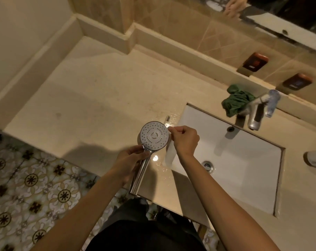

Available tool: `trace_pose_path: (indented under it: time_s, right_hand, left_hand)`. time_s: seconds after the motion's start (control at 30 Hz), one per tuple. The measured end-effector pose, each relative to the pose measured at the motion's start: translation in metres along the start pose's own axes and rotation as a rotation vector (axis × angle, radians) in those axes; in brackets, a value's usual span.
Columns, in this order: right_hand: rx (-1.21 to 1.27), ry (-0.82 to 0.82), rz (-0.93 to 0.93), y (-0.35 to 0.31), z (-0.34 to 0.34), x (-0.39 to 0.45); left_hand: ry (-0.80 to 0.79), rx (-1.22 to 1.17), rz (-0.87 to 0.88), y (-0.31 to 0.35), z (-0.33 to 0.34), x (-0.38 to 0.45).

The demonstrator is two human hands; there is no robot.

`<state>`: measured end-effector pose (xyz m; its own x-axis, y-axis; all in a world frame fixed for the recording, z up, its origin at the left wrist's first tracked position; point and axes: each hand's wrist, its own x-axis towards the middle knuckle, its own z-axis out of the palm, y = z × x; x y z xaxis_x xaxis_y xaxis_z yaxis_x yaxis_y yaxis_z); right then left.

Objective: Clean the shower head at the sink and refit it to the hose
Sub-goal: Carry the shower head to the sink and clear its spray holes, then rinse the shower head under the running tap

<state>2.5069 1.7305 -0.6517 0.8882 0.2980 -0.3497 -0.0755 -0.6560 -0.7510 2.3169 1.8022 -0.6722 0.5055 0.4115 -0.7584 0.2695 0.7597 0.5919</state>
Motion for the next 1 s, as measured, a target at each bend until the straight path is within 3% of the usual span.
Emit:
trace_pose_path:
  time_s: [0.2, 0.4, 0.6, 0.73, 1.0]
  right_hand:
    - [0.119, 0.180, 0.059, 0.025, -0.065, 0.002]
    - [0.128, 0.319, 0.036, 0.056, -0.139, 0.016]
    - [0.063, 0.356, -0.099, 0.076, -0.207, 0.041]
    - [-0.056, 0.333, -0.279, 0.075, -0.245, 0.070]
    - [-0.385, 0.162, -0.847, 0.044, -0.283, 0.127]
  left_hand:
    - [-0.138, 0.240, 0.055, 0.006, 0.045, 0.002]
    - [-0.132, 0.232, 0.019, -0.005, 0.116, 0.009]
    - [-0.092, 0.337, -0.018, -0.024, 0.177, 0.018]
    - [-0.025, 0.303, -0.067, -0.038, 0.215, 0.032]
    - [0.020, 0.136, -0.138, -0.048, 0.275, 0.044]
